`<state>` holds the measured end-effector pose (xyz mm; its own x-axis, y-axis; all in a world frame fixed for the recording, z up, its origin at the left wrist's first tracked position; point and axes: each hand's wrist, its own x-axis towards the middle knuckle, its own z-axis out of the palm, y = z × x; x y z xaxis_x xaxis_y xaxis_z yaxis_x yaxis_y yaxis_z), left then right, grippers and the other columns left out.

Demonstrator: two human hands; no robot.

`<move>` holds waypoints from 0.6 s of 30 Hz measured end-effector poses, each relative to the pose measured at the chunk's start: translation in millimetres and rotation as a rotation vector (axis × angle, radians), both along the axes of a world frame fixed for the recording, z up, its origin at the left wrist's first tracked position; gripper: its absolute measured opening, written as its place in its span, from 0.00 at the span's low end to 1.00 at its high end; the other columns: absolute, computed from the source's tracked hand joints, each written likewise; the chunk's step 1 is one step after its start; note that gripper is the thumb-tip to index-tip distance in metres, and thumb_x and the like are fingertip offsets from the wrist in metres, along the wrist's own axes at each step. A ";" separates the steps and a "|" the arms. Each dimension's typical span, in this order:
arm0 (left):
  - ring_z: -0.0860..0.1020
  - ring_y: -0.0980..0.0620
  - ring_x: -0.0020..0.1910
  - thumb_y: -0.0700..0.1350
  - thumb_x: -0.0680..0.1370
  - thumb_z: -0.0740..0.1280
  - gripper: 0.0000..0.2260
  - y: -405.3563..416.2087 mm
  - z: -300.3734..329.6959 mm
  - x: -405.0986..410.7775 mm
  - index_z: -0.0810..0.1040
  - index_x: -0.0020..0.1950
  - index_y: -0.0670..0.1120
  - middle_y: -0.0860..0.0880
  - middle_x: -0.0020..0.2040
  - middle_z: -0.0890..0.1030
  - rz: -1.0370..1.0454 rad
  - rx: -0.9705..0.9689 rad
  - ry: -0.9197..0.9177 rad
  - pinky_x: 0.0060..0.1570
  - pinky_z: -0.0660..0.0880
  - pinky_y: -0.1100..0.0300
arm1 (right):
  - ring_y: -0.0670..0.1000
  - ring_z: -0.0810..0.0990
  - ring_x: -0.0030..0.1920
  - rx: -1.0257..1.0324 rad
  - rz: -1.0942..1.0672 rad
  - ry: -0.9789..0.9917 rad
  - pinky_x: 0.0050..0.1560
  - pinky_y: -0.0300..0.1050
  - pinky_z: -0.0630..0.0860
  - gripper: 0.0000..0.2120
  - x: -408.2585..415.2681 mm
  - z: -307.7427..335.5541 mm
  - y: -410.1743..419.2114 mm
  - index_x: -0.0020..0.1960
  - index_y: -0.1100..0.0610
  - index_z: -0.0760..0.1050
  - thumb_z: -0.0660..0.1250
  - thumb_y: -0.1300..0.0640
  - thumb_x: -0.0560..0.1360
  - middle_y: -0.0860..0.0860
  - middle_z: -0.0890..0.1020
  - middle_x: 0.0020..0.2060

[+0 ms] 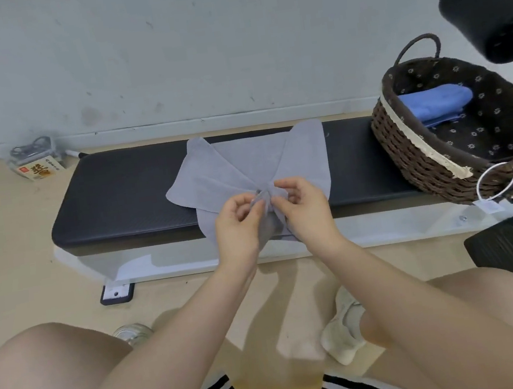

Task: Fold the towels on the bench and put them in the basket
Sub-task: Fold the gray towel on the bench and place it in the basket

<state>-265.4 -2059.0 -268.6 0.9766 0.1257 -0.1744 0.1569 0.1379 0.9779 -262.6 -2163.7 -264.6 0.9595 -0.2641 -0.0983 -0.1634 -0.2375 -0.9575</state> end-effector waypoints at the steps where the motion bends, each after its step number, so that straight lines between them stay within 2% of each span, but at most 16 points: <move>1: 0.76 0.55 0.38 0.38 0.76 0.67 0.07 2.3 0.2 0.6 0.74 0.41 0.48 0.49 0.36 0.78 0.009 -0.005 0.002 0.39 0.74 0.69 | 0.45 0.77 0.46 0.050 -0.023 0.005 0.46 0.33 0.74 0.07 0.3 1.0 1.3 0.48 0.51 0.74 0.67 0.62 0.74 0.48 0.79 0.46; 3: 0.75 0.55 0.38 0.38 0.75 0.67 0.07 4.9 1.0 3.6 0.74 0.40 0.48 0.48 0.36 0.77 0.024 -0.004 -0.003 0.40 0.74 0.68 | 0.41 0.77 0.41 0.067 -0.052 -0.013 0.39 0.27 0.72 0.08 1.5 5.8 3.6 0.41 0.50 0.72 0.68 0.62 0.73 0.45 0.78 0.39; 5: 0.73 0.54 0.36 0.39 0.76 0.67 0.07 5.7 2.2 8.0 0.73 0.40 0.48 0.48 0.34 0.75 0.036 0.024 -0.026 0.41 0.72 0.64 | 0.39 0.76 0.37 0.000 -0.086 -0.059 0.36 0.25 0.70 0.10 3.3 12.3 5.5 0.37 0.50 0.72 0.69 0.61 0.73 0.43 0.77 0.35; 8: 0.69 0.54 0.32 0.41 0.75 0.68 0.08 5.8 4.3 14.4 0.70 0.39 0.48 0.49 0.31 0.71 0.065 0.086 -0.067 0.38 0.70 0.61 | 0.40 0.75 0.35 -0.060 -0.152 -0.106 0.34 0.24 0.69 0.06 7.4 21.5 8.3 0.39 0.53 0.73 0.69 0.60 0.72 0.42 0.77 0.34; 13: 0.77 0.46 0.38 0.48 0.69 0.68 0.05 2.1 2.5 18.2 0.73 0.36 0.55 0.45 0.35 0.79 0.035 0.017 -0.015 0.47 0.76 0.45 | 0.43 0.77 0.33 0.052 -0.048 -0.063 0.36 0.31 0.75 0.04 10.0 27.6 19.8 0.41 0.56 0.77 0.68 0.63 0.73 0.47 0.79 0.34; 16: 0.80 0.46 0.41 0.43 0.75 0.67 0.06 1.4 1.3 15.9 0.74 0.41 0.53 0.45 0.38 0.82 -0.011 -0.026 -0.022 0.51 0.76 0.46 | 0.45 0.79 0.36 0.114 -0.043 -0.060 0.35 0.27 0.74 0.03 9.6 27.5 21.0 0.46 0.59 0.78 0.67 0.65 0.74 0.50 0.81 0.37; 18: 0.81 0.48 0.42 0.40 0.78 0.63 0.06 1.8 0.7 16.9 0.75 0.43 0.49 0.45 0.39 0.83 -0.042 -0.054 -0.024 0.52 0.76 0.48 | 0.46 0.81 0.40 0.117 -0.028 -0.038 0.42 0.30 0.77 0.04 9.9 26.6 19.1 0.47 0.58 0.79 0.67 0.64 0.74 0.51 0.82 0.39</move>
